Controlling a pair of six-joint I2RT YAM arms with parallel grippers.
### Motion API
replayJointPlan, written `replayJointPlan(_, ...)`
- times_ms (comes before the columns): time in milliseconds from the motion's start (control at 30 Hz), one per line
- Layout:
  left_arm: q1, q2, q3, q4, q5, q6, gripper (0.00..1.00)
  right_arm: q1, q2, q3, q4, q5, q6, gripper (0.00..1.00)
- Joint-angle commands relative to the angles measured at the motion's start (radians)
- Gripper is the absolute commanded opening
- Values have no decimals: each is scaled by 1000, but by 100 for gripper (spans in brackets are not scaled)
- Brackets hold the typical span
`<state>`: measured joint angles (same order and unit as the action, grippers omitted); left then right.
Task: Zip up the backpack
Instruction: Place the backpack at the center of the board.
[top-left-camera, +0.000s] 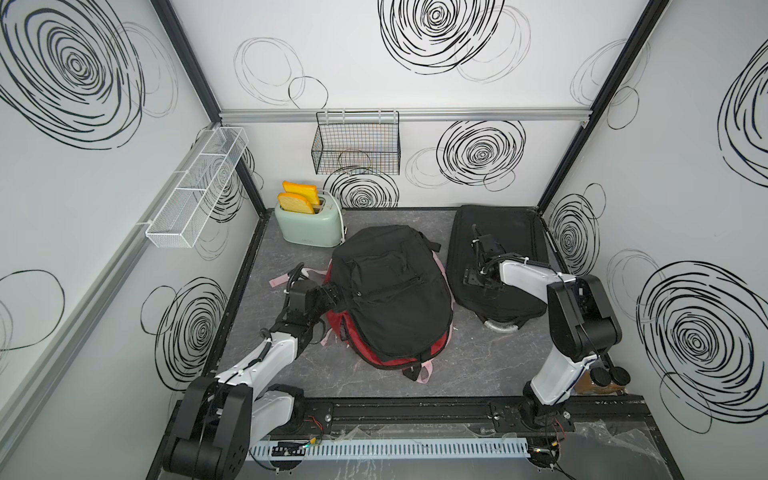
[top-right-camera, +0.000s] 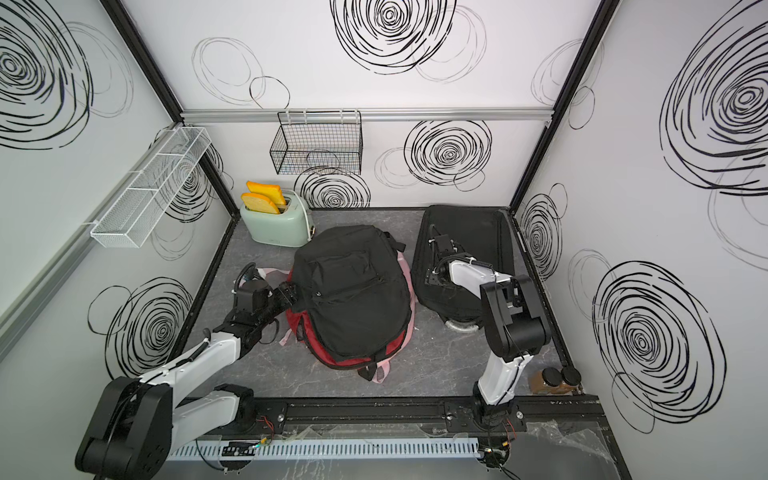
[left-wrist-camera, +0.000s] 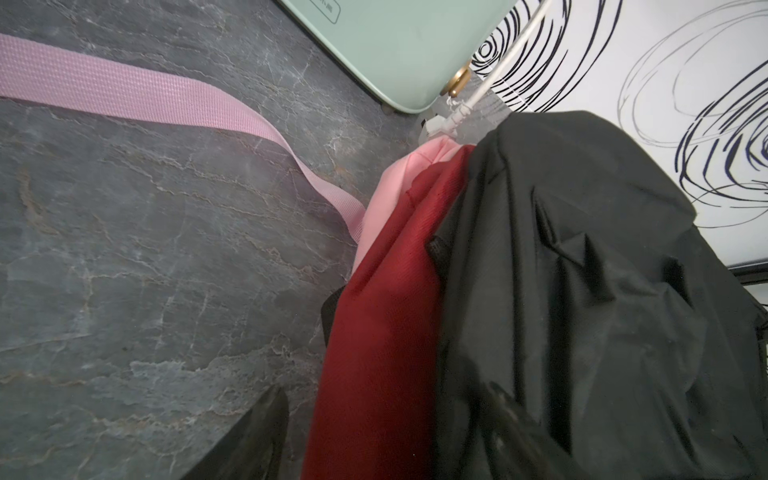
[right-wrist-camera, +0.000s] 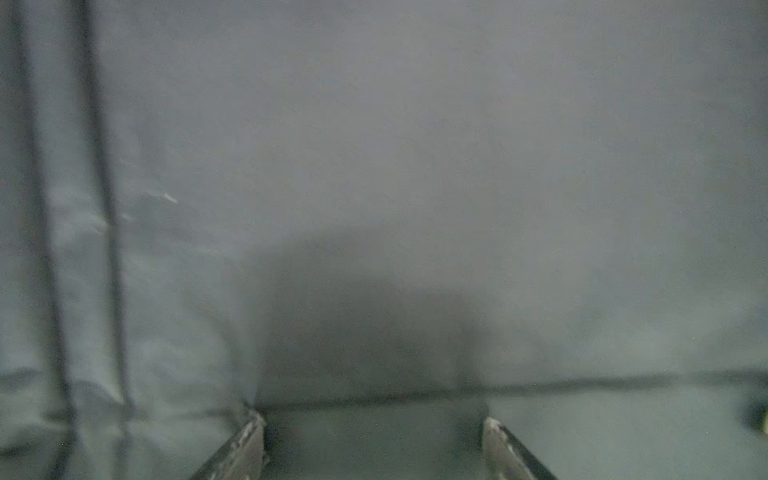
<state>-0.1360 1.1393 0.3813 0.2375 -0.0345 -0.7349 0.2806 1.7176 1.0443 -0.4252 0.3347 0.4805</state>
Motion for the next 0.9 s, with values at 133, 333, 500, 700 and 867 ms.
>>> replayJointPlan(133,13,8,-17,35,-17,-12,76,48,-61,-13,-162,155,25,88)
replayJointPlan(333,7,-9,-14,12,-48,-6,76,171,-197,12,-17,-111,-37,88)
replayJointPlan(500,7,-8,-16,24,-46,-3,76,193,-196,31,45,-284,-48,82)
replayJointPlan(700,10,31,-64,194,29,-2,75,276,-142,1,66,-349,-53,78)
replayJointPlan(867,16,27,-80,232,43,-3,75,348,-124,-42,101,-396,-47,75)
